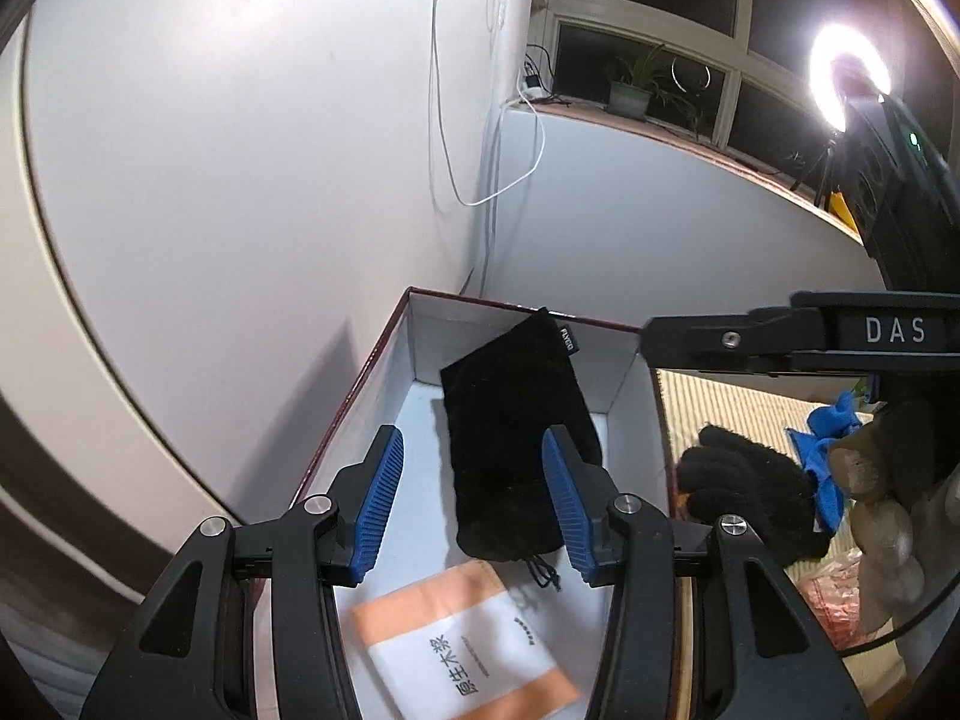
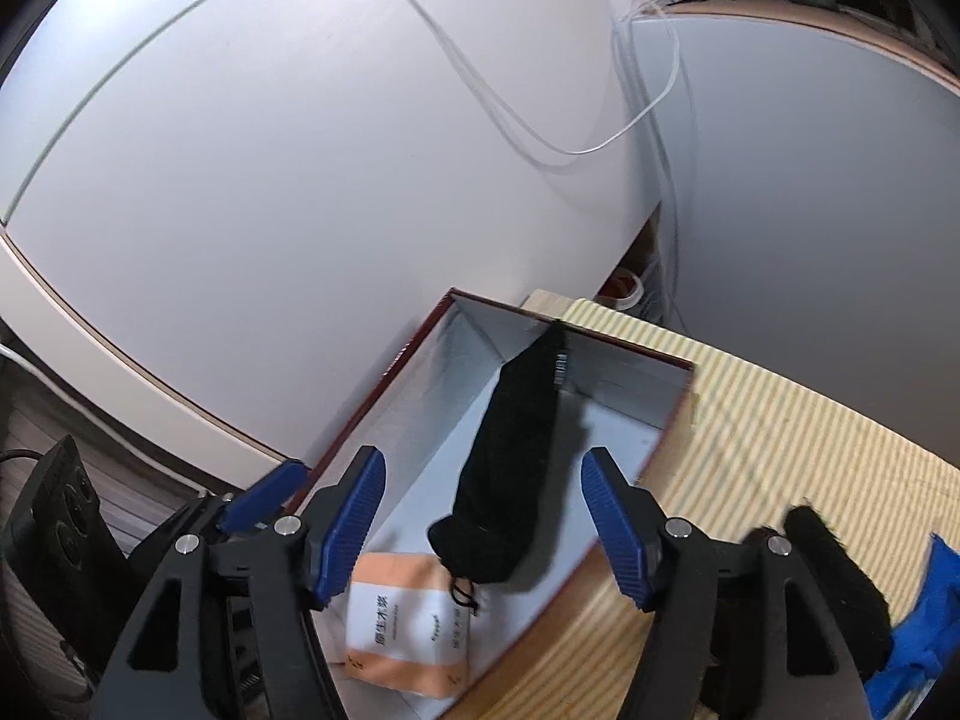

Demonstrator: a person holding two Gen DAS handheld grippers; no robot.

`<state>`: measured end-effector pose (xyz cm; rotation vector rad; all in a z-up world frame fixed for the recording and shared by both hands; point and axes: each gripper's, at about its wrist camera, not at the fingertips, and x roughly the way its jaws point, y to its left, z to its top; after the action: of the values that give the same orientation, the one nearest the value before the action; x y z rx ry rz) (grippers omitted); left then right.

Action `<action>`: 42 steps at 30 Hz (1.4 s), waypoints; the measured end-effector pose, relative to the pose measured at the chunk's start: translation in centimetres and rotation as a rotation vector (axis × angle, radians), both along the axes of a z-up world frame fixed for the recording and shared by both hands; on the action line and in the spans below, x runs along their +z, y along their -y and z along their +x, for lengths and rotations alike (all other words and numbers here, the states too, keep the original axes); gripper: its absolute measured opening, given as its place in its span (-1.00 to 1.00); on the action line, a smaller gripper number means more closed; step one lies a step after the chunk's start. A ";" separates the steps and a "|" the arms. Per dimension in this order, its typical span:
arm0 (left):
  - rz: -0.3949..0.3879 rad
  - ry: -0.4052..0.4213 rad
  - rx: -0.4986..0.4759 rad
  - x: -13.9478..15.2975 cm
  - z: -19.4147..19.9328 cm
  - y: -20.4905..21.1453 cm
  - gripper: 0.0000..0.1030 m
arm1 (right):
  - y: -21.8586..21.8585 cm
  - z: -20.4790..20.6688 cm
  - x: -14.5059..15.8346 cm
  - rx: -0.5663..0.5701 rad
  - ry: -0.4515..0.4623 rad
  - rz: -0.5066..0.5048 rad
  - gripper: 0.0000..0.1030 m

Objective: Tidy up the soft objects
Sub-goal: 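Withdraw the right tool and move it over the blue towel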

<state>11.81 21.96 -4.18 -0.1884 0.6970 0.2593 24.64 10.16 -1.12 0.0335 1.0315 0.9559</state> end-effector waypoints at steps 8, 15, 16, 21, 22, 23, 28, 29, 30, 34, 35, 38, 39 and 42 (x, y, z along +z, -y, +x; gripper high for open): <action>-0.011 0.036 -0.041 1.4 -1.7 2.1 -0.07 | 5.3 -1.0 1.4 -0.039 0.060 0.003 0.27; -0.045 0.068 -0.090 2.1 -3.4 4.6 0.11 | 11.6 -3.5 2.5 -0.071 0.146 -0.027 0.34; -0.049 0.073 -0.103 2.2 -3.7 5.1 0.18 | 12.5 -3.9 2.6 -0.074 0.160 -0.033 0.36; -0.091 0.076 -0.166 1.8 -4.3 7.7 0.19 | 18.4 -5.5 2.5 -0.128 0.147 0.000 0.38; -0.100 0.074 -0.181 1.5 -4.4 8.3 0.19 | 19.6 -5.7 2.2 -0.140 0.141 0.005 0.38; -0.111 0.070 -0.194 1.3 -4.5 8.8 0.19 | 20.4 -6.0 2.0 -0.150 0.140 0.006 0.38; -0.174 0.053 -0.252 0.0 -4.9 11.3 0.19 | 26.5 -7.4 1.1 -0.231 0.130 0.031 0.38; -0.187 0.047 -0.266 -0.4 -4.9 11.8 0.19 | 27.5 -7.5 0.9 -0.249 0.128 0.037 0.38; -0.195 0.042 -0.276 -0.6 -5.0 12.3 0.19 | 28.9 -7.7 0.6 -0.274 0.122 0.044 0.38; -0.221 0.021 -0.324 -1.7 -5.0 14.5 0.19 | 33.6 -7.8 -0.7 -0.347 0.093 0.057 0.38; -0.225 0.017 -0.334 -1.9 -5.0 14.9 0.19 | 34.5 -7.8 -1.1 -0.362 0.086 0.057 0.38; -0.228 0.002 -0.367 -2.3 -4.4 16.5 0.19 | 37.0 -7.3 -2.4 -0.407 0.045 0.054 0.38; -0.227 -0.001 -0.375 -2.3 -4.2 16.9 0.19 | 37.6 -7.1 -2.8 -0.416 0.033 0.054 0.38; -0.216 -0.008 -0.406 -2.4 -3.2 18.4 0.19 | 39.3 -6.1 -3.7 -0.443 0.007 0.055 0.38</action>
<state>8.56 3.56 -6.54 -0.2470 0.7546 -0.2048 18.50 -29.18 -4.85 0.2933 0.9392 0.5788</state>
